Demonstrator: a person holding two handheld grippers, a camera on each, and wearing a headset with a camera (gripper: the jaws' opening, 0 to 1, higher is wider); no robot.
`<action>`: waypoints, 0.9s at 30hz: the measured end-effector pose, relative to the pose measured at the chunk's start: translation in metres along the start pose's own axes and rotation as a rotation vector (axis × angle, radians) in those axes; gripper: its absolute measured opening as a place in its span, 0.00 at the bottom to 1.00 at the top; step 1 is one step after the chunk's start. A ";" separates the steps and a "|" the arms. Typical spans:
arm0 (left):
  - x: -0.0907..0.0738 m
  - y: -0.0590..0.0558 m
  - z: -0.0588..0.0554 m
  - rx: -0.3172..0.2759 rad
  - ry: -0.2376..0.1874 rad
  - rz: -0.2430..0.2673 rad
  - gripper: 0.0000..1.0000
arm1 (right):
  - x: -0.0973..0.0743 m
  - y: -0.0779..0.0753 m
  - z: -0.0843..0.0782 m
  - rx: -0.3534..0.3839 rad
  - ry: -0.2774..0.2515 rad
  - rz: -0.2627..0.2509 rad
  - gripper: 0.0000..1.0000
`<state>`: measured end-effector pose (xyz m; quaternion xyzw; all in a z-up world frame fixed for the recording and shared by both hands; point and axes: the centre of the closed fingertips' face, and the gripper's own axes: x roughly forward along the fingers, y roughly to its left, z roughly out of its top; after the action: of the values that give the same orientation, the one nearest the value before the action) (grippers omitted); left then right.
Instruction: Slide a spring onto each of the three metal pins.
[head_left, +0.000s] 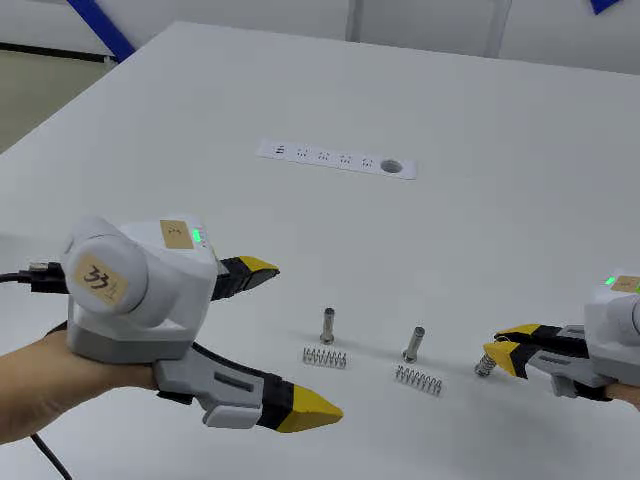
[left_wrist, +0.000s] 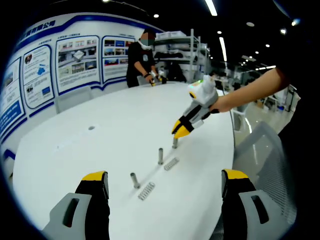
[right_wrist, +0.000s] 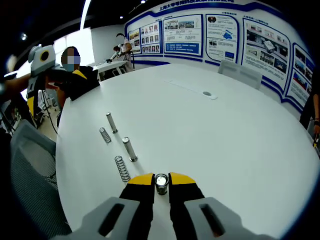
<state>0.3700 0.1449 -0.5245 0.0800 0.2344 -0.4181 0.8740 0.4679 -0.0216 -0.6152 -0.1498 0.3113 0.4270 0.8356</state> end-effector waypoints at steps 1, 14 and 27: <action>0.000 -0.001 0.002 -0.008 -0.011 -0.003 0.95 | 0.001 0.000 0.000 -0.004 0.000 0.000 0.12; -0.001 -0.002 0.003 -0.012 -0.014 -0.002 0.94 | 0.008 -0.001 -0.008 0.007 0.002 -0.013 0.12; 0.000 -0.001 0.008 -0.006 -0.022 -0.009 0.94 | 0.010 0.002 -0.013 0.017 0.017 -0.013 0.16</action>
<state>0.3721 0.1416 -0.5178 0.0718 0.2263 -0.4223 0.8748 0.4654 -0.0207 -0.6317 -0.1481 0.3210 0.4176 0.8371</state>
